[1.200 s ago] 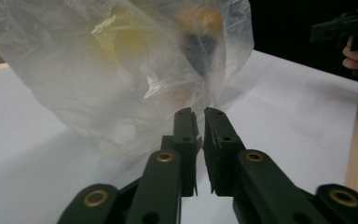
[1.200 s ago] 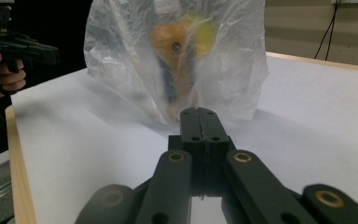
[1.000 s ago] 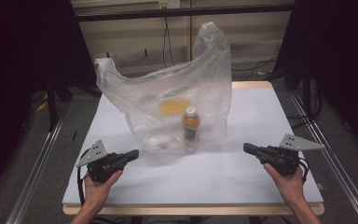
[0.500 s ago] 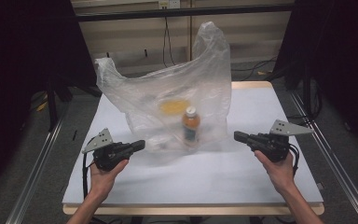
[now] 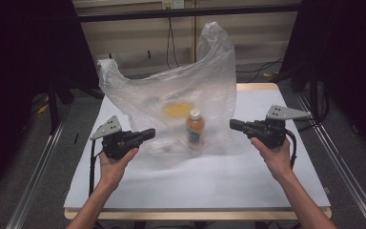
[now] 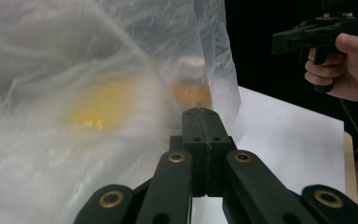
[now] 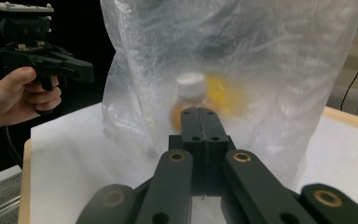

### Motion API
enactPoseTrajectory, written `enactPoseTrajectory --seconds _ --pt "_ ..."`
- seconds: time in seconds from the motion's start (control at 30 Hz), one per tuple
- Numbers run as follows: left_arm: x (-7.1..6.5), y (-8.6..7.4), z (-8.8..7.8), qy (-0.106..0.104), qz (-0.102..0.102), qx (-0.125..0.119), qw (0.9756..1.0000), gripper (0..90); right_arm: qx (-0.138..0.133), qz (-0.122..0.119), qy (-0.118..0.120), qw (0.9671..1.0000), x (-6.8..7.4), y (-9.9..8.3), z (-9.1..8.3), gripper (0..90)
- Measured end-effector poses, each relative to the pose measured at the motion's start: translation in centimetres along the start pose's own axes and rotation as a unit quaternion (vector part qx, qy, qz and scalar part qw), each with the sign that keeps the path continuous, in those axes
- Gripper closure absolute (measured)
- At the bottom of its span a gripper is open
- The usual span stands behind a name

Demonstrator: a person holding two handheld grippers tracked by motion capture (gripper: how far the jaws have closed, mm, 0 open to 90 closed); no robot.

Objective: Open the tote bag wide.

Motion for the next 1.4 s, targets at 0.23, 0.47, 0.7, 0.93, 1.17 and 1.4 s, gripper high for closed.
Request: enactPoseTrajectory --seconds 0.23,0.47,0.7,0.93,1.17,1.4 --pt "1.0 3.9 1.4 -0.002 0.02 -0.016 0.9997 90.0 -0.007 -0.006 -0.005 0.9999 -0.4 2.6 0.8 90.0" --pt "2.3 7.4 2.3 0.003 0.023 -0.034 0.9991 90.0 0.004 -0.021 -0.006 0.9997 -0.2 4.3 2.4 90.0" --pt "3.5 10.9 3.5 0.006 0.021 -0.053 0.9983 90.0 0.009 -0.027 -0.007 0.9996 -0.4 5.4 3.9 90.0" --pt "4.9 13.4 4.5 0.015 0.014 -0.057 0.9982 90.0 0.006 -0.031 -0.01 0.9995 -0.5 6.7 4.4 90.0" --pt "8.0 15.6 5.5 0.043 -0.009 -0.057 0.9974 90.0 0.008 -0.037 -0.018 0.9991 -0.9 7.6 4.8 90.0" --pt "8.8 14.7 7.5 0.049 -0.013 -0.021 0.9985 90.0 0.004 -0.035 -0.02 0.9992 -1.3 8.1 5.0 90.0"
Point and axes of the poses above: each handheld gripper's, and its own axes: z roughly forward along the jaws, y roughly out of its top, x roughly to its left, the point moved 9 cm from there along z, roughly forward along the jaws, and after that the axes turned 7 degrees about z, right-handed, at the moved point
